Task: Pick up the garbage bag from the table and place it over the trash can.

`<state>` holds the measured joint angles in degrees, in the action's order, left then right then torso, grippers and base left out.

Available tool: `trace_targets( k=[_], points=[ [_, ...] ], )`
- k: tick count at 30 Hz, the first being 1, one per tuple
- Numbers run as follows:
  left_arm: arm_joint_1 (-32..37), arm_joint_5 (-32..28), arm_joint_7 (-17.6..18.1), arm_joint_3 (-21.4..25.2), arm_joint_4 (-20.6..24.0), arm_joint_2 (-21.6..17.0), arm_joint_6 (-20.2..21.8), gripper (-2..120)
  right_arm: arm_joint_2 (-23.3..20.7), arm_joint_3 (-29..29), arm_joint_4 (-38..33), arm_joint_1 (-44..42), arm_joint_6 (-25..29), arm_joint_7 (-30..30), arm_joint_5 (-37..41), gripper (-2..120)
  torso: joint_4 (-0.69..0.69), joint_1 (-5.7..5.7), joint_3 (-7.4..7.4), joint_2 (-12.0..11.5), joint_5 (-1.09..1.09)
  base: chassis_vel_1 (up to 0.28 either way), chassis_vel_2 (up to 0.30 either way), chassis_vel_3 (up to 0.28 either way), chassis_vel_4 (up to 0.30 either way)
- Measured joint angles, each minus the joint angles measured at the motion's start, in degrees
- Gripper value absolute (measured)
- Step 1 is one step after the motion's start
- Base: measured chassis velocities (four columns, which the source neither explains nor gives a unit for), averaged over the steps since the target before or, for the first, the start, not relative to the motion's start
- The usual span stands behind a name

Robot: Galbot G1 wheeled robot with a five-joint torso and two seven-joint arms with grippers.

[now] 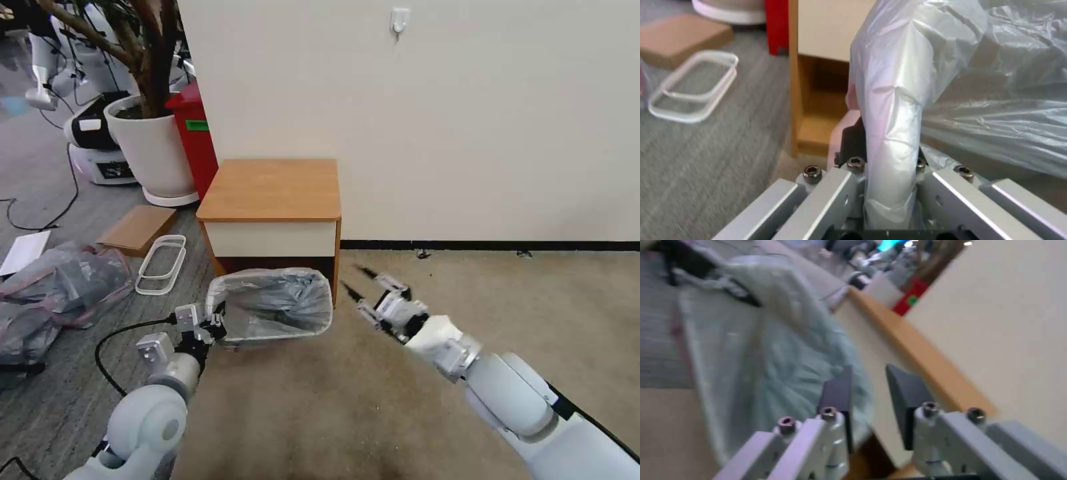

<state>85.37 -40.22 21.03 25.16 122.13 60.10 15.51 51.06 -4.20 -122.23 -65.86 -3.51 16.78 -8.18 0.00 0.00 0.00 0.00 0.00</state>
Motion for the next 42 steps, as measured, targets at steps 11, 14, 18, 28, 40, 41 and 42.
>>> trace_targets(
  k=[11, 14, 18, 28, 40, 41, 42],
  points=[
    [-0.16, 11.59, 1.18, -1.60, -1.03, 1.04, -0.84, 2, 5.06, 14.09, 6.00, 11.39, -8.20, 3.36, 0.40, 0, 0.00, 0.00, 0.00, 0.00, -0.01, 0.000, 0.000, 0.000, 0.000],
    [-0.18, 14.37, 1.42, -2.66, -1.71, 1.61, -0.86, 2, 7.12, 17.19, 9.24, 16.01, -12.88, 5.41, 0.02, 0, 0.00, 0.00, 0.00, 0.00, -0.02, 0.000, 0.000, 0.000, 0.000],
    [-0.66, 16.77, 1.62, -3.62, -2.46, 2.20, -0.85, 2, 9.32, 19.97, 12.54, 19.83, -16.98, 6.87, -1.27, 0, 0.00, 0.00, 0.00, 0.00, 0.00, 0.000, 0.000, 0.000, 0.000],
    [-0.91, 18.59, 1.54, -4.95, -3.07, 3.30, -0.89, 2, 12.12, 24.02, 16.38, 23.48, -24.28, 8.14, -4.34, 0, 0.00, 0.00, 0.00, 0.00, 0.00, 0.000, 0.000, 0.000, 0.000],
    [-0.39, 20.58, 1.22, -7.30, -3.14, 5.10, -1.11, 2, 14.86, 26.60, 20.59, 25.95, -29.92, 9.01, -6.51, 0, -0.01, 0.00, 0.00, 0.00, 0.00, 0.000, 0.000, 0.000, 0.000],
    [-0.39, 20.58, 1.22, -7.30, -3.14, 5.10, -1.11, 2, 14.86, 26.60, 20.59, 25.95, -29.92, 9.01, -6.51, 0, -0.01, 0.00, 0.00, 0.00, 0.00, 0.000, 0.000, 0.000, 0.000],
    [-0.26, 20.68, 1.20, -7.44, -3.11, 5.18, -1.14, 2, 15.01, 26.85, 21.23, 26.10, -30.21, 9.01, -6.61, 0, -0.01, 0.00, 0.00, 0.00, 0.00, 0.000, 0.000, 0.000, 0.000]
  ],
)
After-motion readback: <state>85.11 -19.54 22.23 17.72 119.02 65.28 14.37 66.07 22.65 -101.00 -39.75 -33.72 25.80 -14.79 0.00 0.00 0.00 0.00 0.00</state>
